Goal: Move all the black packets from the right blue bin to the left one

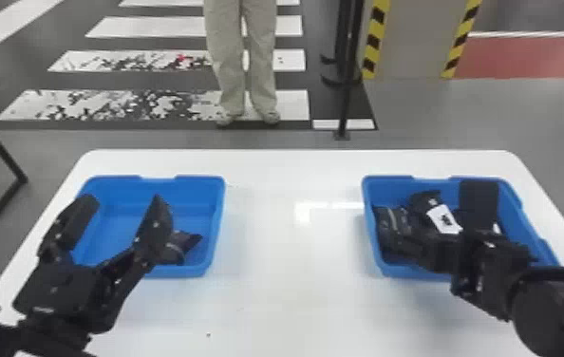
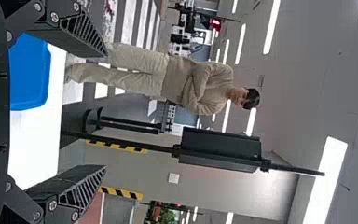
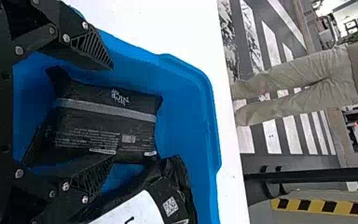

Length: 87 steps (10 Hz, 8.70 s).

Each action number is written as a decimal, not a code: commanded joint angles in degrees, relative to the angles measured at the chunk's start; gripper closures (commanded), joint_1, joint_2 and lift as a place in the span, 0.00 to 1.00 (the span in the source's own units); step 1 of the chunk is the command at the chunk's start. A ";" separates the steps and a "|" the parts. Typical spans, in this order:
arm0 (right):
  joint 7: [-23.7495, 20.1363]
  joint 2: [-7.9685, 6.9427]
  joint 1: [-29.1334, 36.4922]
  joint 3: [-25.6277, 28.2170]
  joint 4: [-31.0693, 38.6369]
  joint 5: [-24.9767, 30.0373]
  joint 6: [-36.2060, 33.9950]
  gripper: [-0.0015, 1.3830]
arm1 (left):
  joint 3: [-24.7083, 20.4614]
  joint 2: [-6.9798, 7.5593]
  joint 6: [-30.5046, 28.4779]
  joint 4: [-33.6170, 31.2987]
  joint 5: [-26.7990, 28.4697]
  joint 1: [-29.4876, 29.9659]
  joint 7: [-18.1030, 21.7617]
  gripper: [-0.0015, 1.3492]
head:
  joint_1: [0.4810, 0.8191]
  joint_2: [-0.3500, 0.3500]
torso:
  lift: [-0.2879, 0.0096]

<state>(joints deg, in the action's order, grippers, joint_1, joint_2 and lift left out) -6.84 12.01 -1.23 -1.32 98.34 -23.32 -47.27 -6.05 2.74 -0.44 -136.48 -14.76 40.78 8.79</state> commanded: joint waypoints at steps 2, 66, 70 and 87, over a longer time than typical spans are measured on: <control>0.16 0.03 -0.18 -0.16 -0.12 -0.45 -1.25 0.45 | -0.12 -0.01 0.73 0.00 0.02 0.14 0.00 0.15 | 0.63 0.56 | 0.50; -29.73 6.44 -5.52 -24.73 6.77 -30.72 13.52 0.81 | 7.54 2.71 -9.68 0.42 -10.72 -6.89 1.76 0.15 | 0.63 0.93 | 0.50; -29.20 6.44 -6.79 -25.30 5.79 -31.07 14.36 0.81 | 7.31 2.63 -10.24 0.00 -9.12 -6.75 2.20 0.91 | 0.63 0.96 | 0.50; -23.84 3.02 7.14 2.01 14.51 -13.70 12.25 0.09 | -1.03 1.31 11.41 21.24 -0.66 -15.75 -2.46 0.13 | 0.63 0.93 | 0.50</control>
<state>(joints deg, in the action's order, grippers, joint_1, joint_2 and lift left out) -31.03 15.82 3.46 -2.97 109.73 -40.08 -33.33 -7.45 4.28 13.19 -109.63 -14.68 21.82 6.38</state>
